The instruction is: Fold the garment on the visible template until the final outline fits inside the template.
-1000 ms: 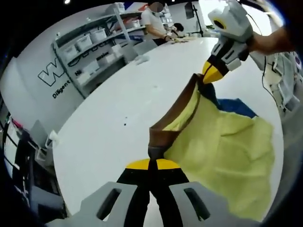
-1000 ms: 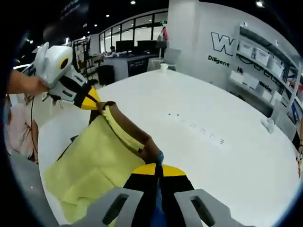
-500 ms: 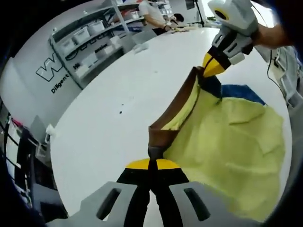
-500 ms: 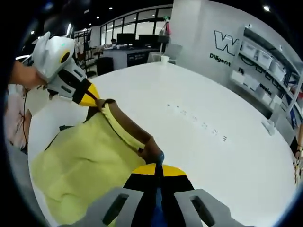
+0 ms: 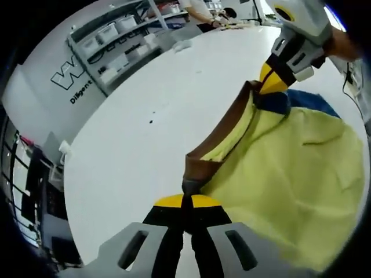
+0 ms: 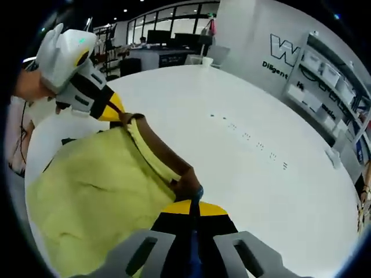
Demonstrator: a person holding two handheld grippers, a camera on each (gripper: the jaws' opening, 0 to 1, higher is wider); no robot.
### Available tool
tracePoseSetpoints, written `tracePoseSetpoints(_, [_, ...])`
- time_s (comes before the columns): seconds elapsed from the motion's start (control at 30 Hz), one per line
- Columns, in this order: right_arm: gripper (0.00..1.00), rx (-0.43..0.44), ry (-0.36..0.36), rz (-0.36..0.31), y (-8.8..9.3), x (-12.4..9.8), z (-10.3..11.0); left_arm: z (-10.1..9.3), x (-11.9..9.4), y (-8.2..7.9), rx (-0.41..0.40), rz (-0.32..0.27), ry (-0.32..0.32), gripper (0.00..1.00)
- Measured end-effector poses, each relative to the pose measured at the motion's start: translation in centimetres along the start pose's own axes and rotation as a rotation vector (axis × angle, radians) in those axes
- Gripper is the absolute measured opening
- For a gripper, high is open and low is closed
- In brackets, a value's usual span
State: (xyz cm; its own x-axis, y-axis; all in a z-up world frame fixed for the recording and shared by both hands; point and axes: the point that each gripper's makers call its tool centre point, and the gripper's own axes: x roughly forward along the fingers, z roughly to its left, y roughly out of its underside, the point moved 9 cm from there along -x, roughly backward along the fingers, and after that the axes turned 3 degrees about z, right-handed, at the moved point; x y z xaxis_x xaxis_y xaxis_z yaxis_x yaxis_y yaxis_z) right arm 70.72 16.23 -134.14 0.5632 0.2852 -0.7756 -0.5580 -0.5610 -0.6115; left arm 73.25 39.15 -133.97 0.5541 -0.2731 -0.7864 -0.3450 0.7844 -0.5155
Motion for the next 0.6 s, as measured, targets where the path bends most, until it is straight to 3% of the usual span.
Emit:
tracePoseSetpoints(0.23, [0.0,-0.092,0.041,0.008,0.1,0.9,-0.3,-0.2,0.8,0.3,-0.019,-0.001,-0.012,0.04])
tracePoseSetpoints(0.53, [0.01,-0.063,0.075,0.002,0.3,1.6,-0.4,0.3,1.2,1.4,-0.086,0.037,-0.018,0.12])
tracePoseSetpoints(0.6, [0.08,-0.044,0.081,0.002,0.8,1.4,-0.5,0.4,1.2,1.6,-0.095,0.035,-0.019,0.18])
